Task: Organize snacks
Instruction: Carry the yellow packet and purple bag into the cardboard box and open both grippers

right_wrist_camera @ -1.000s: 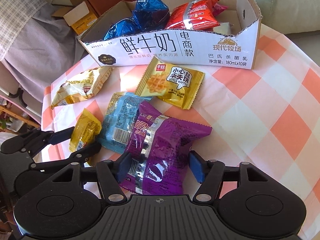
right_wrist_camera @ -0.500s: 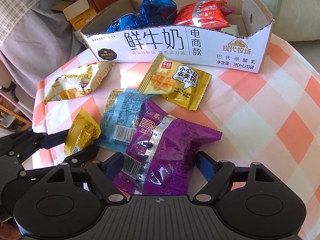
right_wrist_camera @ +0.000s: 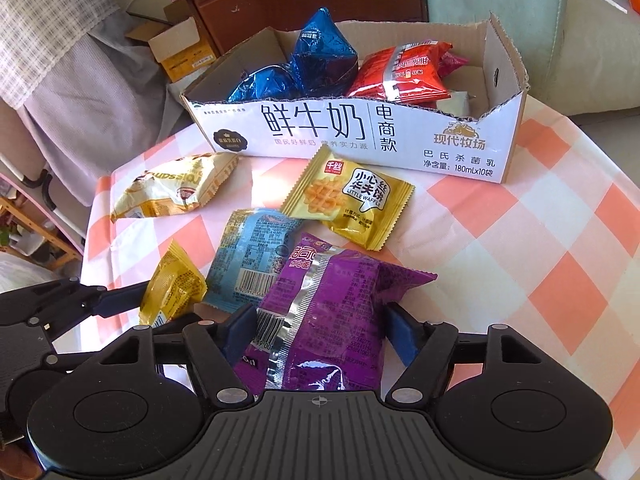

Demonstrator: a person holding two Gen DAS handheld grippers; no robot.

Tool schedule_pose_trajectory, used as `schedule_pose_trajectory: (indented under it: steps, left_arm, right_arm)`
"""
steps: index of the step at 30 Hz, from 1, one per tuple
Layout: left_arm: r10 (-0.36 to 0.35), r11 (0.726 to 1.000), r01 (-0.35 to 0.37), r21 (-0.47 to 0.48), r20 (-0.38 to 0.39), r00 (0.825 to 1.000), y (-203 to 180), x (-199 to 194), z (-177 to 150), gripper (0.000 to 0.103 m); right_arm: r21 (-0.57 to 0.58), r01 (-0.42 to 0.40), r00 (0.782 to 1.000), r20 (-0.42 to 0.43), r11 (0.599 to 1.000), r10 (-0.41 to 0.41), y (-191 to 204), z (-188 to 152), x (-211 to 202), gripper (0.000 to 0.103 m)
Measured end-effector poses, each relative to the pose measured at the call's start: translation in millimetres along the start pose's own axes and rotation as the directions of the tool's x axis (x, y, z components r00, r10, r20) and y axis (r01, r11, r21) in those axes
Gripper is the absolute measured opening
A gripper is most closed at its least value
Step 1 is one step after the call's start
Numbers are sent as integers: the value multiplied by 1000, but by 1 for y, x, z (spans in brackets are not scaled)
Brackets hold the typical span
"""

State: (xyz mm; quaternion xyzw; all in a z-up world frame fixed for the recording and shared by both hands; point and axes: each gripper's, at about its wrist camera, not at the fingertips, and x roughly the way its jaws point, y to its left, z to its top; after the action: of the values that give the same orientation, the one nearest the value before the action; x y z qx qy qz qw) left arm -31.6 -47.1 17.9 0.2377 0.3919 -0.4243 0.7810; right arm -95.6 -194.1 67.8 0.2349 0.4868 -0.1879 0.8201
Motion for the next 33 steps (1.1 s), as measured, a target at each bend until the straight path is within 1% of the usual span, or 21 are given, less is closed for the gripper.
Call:
schedule_pose_trajectory:
  steps: [8,13,16,23,30,33]
  left_arm:
    - [19,998,-16,-57,47,999,4,-10,9,43]
    - [47,996,-41,-80,78,996,8,-18,16,43]
    - [55,992,-44,-114,96,994,11,-23,22,43]
    - [69,989,-51,-142,128,989,11,-28,37,43]
    - [79,986,-52,-159,169,982,7,-34,58,43]
    - [91,985,-59,-164,191,977,5,-35,69,43]
  right_arm:
    - [-2,-46,998,33,999,46,1,4,-17,70]
    - [2,-69,995,68,998,68,-1,8,-29,70]
    - [-1,-71,993,96,997,71,-2,11,-36,70]
    - [-4,-73,985,158,997,73,-5,22,-50,70]
    - [-9,-55,969,241,998,55,-10,36,-67,70]
    - [10,-65,962,266,998,60,-16,43,-72,70]
